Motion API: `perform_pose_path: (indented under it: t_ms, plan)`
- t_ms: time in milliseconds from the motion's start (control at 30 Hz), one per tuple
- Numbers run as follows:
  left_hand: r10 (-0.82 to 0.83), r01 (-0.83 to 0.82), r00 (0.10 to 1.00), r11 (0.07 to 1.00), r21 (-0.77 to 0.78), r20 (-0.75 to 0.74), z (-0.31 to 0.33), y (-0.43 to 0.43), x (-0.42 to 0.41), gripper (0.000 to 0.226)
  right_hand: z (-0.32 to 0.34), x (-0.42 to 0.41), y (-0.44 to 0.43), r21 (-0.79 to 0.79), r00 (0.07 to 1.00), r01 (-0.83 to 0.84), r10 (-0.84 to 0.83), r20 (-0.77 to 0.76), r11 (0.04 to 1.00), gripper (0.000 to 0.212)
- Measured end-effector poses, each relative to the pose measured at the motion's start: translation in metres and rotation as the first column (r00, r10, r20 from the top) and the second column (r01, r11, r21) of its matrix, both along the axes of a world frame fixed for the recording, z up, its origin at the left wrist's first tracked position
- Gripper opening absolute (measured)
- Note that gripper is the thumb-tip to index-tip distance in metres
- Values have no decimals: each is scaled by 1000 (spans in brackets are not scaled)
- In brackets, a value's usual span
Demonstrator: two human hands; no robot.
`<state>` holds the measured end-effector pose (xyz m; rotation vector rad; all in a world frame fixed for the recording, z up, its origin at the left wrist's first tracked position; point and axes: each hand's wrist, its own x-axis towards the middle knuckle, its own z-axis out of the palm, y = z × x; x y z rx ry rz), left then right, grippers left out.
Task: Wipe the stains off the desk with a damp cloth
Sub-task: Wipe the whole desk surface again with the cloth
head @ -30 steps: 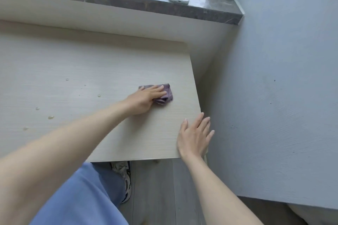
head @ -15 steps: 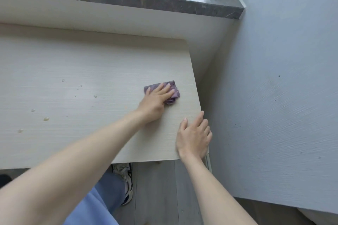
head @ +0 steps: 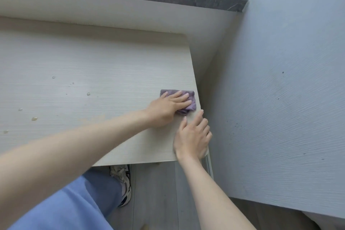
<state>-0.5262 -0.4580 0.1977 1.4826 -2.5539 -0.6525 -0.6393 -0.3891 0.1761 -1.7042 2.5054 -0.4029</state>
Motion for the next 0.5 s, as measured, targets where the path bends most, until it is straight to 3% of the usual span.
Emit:
perform_pose_path:
  t_ms: [100,267,433,500]
  plan:
    - [-93,95,993,995,-37,75,3,-28,18,69,-3,1,0,-48,999,4,-6,-32,999,55]
    - [193,-192,981,981,-30,10,10,-43,-19,67,-3,1,-2,-85,999,-2,-1,-43,996,59]
    - [-89,91,993,996,19,-76,-7,-21,-9,64,-5,0,-3,-108,999,0,-4,-36,994,60]
    - [-90,95,990,995,38,-106,-9,-27,4,67,-1,-2,-1,-70,1000,-18,19,11,997,56]
